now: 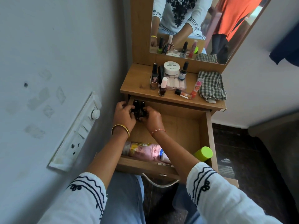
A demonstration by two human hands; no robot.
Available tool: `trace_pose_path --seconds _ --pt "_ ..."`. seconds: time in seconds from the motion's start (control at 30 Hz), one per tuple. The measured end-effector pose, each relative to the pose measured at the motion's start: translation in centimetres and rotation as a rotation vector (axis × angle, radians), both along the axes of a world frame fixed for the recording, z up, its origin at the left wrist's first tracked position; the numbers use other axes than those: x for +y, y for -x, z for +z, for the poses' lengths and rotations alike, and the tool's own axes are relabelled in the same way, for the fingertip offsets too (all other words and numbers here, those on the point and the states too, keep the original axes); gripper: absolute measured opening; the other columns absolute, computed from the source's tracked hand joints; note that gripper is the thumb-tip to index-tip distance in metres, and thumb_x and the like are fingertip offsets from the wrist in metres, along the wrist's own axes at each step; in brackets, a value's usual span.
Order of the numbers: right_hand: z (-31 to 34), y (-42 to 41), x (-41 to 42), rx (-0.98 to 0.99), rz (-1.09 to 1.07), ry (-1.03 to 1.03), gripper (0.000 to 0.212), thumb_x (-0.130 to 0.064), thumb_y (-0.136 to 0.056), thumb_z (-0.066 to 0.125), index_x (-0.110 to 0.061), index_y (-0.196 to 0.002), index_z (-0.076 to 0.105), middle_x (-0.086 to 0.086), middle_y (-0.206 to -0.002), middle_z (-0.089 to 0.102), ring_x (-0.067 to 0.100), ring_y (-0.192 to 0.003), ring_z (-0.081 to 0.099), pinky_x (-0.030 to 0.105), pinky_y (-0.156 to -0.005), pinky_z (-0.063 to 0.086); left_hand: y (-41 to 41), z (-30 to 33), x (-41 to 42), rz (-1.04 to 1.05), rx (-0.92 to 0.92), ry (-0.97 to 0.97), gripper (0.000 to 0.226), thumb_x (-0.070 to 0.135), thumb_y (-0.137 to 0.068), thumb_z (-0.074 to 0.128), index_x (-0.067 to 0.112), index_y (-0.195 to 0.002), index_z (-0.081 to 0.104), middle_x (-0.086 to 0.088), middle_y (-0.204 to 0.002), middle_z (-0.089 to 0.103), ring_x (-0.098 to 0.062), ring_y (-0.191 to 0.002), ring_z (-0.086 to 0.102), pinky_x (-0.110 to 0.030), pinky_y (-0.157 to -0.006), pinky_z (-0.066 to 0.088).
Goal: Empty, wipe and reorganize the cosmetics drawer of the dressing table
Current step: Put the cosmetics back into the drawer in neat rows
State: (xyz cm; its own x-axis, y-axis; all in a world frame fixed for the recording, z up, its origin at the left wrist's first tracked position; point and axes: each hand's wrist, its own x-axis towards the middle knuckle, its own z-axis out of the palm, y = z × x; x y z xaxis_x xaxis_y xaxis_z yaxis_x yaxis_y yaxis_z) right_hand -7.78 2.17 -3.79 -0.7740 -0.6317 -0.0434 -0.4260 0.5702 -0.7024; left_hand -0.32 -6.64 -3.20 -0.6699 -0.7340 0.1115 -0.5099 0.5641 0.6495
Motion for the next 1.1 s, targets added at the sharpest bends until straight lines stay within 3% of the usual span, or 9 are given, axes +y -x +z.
trace_pose_path --seconds 0.3,0.5,0.6,0.67,0.77,0.87,1.0,1.03,1.1 --pt "2.8 -0.1 2.0 0.163 0.006 0.052 0.029 -0.011 -0.086 0.060 -0.006 -0.115 0.059 0.011 -0.115 0.061 0.024 -0.103 0.059 0.030 -0.087 0.047 -0.4 1.7 1.2 -0.019 0.166 0.057 0.028 0.000 -0.083 0.052 0.006 -0.108 0.065 -0.018 -0.125 0.049 -0.031 -0.116 0.050 -0.031 -0.097 0.040" --pt "6.4 0.1 3.5 0.236 -0.045 0.199 0.015 -0.014 -0.087 0.059 -0.006 -0.098 0.065 0.011 -0.096 0.068 0.023 -0.087 0.062 0.034 -0.079 0.053 0.2 4.4 2.1 -0.030 0.271 0.035 0.026 0.002 -0.085 0.051 0.004 -0.107 0.065 -0.018 -0.115 0.056 -0.030 -0.109 0.054 -0.023 -0.094 0.037" --pt "9.0 1.0 4.1 0.269 -0.112 0.247 0.014 -0.014 -0.088 0.059 -0.006 -0.096 0.067 0.010 -0.092 0.069 0.017 -0.079 0.060 0.024 -0.073 0.051 1.0 6.5 2.4 -0.049 0.294 0.034 0.025 0.007 -0.088 0.051 0.007 -0.109 0.064 -0.014 -0.118 0.058 -0.026 -0.111 0.054 -0.022 -0.092 0.038" --pt "10.6 1.9 4.3 0.283 -0.172 0.300 0.015 -0.015 -0.088 0.058 -0.006 -0.097 0.068 0.009 -0.092 0.069 0.014 -0.080 0.060 0.019 -0.071 0.046 1.5 7.6 2.4 -0.060 0.322 0.016 0.025 0.008 -0.089 0.050 0.009 -0.109 0.064 -0.012 -0.117 0.059 -0.024 -0.107 0.057 -0.014 -0.084 0.035" --pt "12.7 3.5 4.4 0.305 -0.240 0.345 0.016 -0.015 -0.087 0.058 -0.006 -0.094 0.069 0.007 -0.089 0.071 0.012 -0.078 0.059 0.019 -0.068 0.043 2.5 9.0 2.3 -0.059 0.358 -0.028 0.026 0.008 -0.089 0.049 0.007 -0.111 0.063 -0.012 -0.117 0.060 -0.022 -0.106 0.059 -0.008 -0.077 0.032" --pt "14.4 5.3 4.1 0.317 -0.260 0.354 0.015 -0.012 -0.086 0.057 -0.005 -0.090 0.069 0.007 -0.083 0.069 0.011 -0.074 0.056 0.019 -0.066 0.045 3.4 10.0 1.9 -0.059 0.359 -0.077 0.028 0.008 -0.090 0.049 0.006 -0.115 0.061 -0.011 -0.120 0.060 -0.021 -0.111 0.058 -0.009 -0.079 0.034" --pt "15.7 7.9 2.7 0.302 -0.198 0.238 0.011 -0.006 -0.086 0.057 -0.008 -0.089 0.067 -0.001 -0.080 0.057 0.007 -0.076 0.051 -0.001 -0.050 0.034 4.9 10.7 1.1 -0.088 0.284 -0.107 0.033 0.012 -0.090 0.051 0.008 -0.123 0.057 -0.009 -0.127 0.059 -0.019 -0.116 0.057 -0.017 -0.090 0.040" --pt "15.9 8.3 2.3 0.294 -0.167 0.201 0.011 -0.006 -0.086 0.057 -0.013 -0.082 0.065 -0.001 -0.081 0.055 0.007 -0.077 0.050 -0.002 -0.049 0.032 5.2 10.7 1.1 -0.092 0.262 -0.106 0.035 0.012 -0.090 0.052 0.009 -0.125 0.055 -0.008 -0.128 0.059 -0.020 -0.117 0.056 -0.021 -0.094 0.040" --pt "15.9 9.0 1.3 0.309 -0.111 0.123 0.032 -0.005 -0.086 0.055 -0.023 -0.061 0.048 -0.004 -0.077 0.052 0.008 -0.080 0.047 0.000 -0.054 0.029 5.7 10.8 1.1 -0.118 0.225 -0.116 0.039 0.013 -0.090 0.053 0.009 -0.128 0.052 -0.008 -0.131 0.057 -0.021 -0.121 0.054 -0.022 -0.097 0.039"
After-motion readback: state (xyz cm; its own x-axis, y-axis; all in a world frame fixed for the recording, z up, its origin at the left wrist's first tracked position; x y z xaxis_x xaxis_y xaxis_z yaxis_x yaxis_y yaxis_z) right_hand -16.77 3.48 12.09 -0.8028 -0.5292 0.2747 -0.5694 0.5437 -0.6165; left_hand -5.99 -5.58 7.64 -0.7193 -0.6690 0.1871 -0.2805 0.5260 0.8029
